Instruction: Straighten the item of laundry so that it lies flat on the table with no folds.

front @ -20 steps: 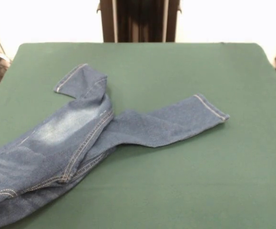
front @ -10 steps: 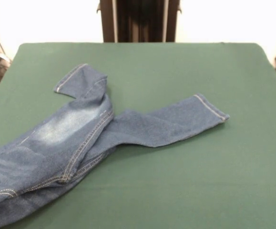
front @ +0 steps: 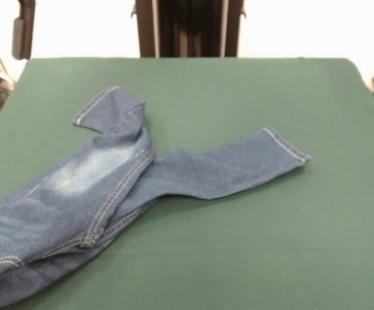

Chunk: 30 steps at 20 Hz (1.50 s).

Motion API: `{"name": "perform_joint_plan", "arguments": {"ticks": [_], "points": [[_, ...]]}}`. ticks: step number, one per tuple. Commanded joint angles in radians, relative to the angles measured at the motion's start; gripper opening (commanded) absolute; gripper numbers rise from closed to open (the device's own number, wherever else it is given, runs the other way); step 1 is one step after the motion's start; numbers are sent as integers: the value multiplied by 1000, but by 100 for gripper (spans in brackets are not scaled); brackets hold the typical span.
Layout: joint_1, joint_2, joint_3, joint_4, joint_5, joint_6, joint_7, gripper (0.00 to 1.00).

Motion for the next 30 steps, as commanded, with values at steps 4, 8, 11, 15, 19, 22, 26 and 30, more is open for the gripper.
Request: {"name": "perform_joint_plan", "arguments": {"ticks": [4, 8, 11, 15, 19, 22, 26, 30], "points": [[52, -4, 32, 235, 81, 28, 274, 100], [60, -5, 36, 249, 107, 29, 284, 100], [64, -8, 44, 265, 131, 21, 296, 100], [66, -9, 47, 285, 168, 5, 317, 100], [69, -6, 59, 297, 222, 49, 318, 100], [70, -4, 77, 312, 259, 56, 304, 100], [71, -13, 86, 356, 297, 25, 270, 100], [68, -16, 96, 384, 338, 33, 240, 100]]}}
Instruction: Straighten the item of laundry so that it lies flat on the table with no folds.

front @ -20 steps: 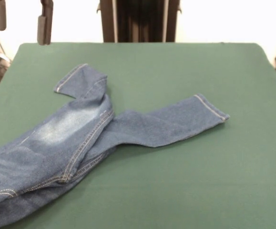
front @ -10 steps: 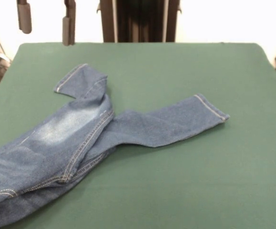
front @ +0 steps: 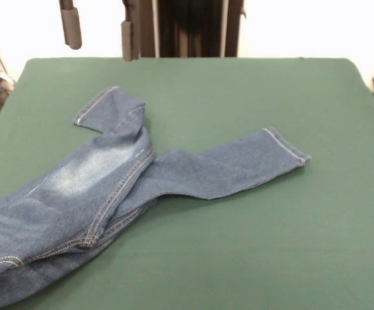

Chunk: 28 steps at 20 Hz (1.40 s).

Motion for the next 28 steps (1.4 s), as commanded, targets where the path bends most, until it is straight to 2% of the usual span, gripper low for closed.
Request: {"name": "perform_joint_plan", "arguments": {"ticks": [1, 4, 7, 10, 12, 23, 25, 28], "points": [[40, 12, 97, 243, 88, 20, 228, 100], [42, 8, 100, 246, 70, 17, 153, 100], [64, -3, 74, 273, 52, -74, 184, 100], [75, -8, 70, 293, 49, -85, 190, 100], [100, -15, 54, 319, 28, -151, 205, 100], [177, -13, 26, 392, 63, -271, 302, 100], [184, -12, 27, 396, 67, -267, 296, 100], [179, -18, 44, 427, 89, -327, 294, 100]]}}
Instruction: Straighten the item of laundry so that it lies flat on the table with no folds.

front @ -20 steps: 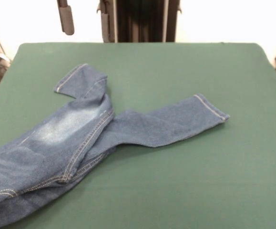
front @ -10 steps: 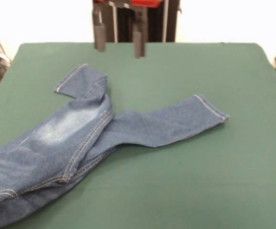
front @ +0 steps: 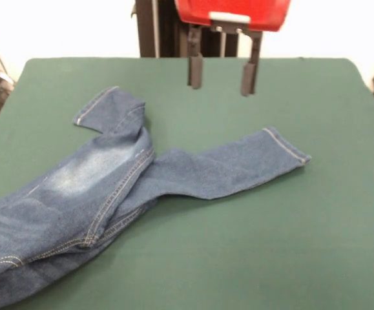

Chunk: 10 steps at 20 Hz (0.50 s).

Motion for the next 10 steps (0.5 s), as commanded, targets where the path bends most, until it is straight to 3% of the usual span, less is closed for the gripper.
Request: {"name": "perform_joint_plan", "arguments": {"ticks": [1, 10], "points": [[27, 4, 54, 224, 61, -107, 293, 100], [12, 19, 103, 262, 89, -191, 232, 100]]}}
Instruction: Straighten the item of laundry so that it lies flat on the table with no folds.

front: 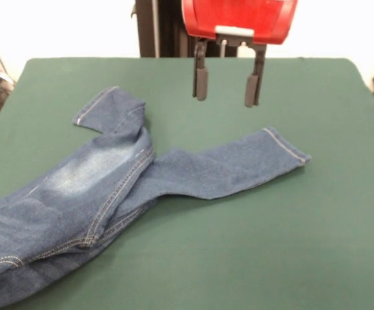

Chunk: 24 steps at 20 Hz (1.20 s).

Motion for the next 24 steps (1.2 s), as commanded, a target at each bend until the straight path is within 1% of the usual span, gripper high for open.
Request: {"name": "perform_joint_plan", "arguments": {"ticks": [1, 6, 8, 10, 13, 22, 24], "points": [[9, 20, 108, 209, 62, -105, 230, 100], [15, 15, 132, 261, 82, -180, 227, 100], [32, 21, 120, 251, 81, -159, 232, 100], [35, 22, 127, 253, 89, -166, 230, 100], [35, 18, 139, 259, 113, -179, 239, 100], [56, 43, 144, 215, 191, -181, 286, 100], [56, 41, 150, 224, 210, -201, 285, 100]]}}
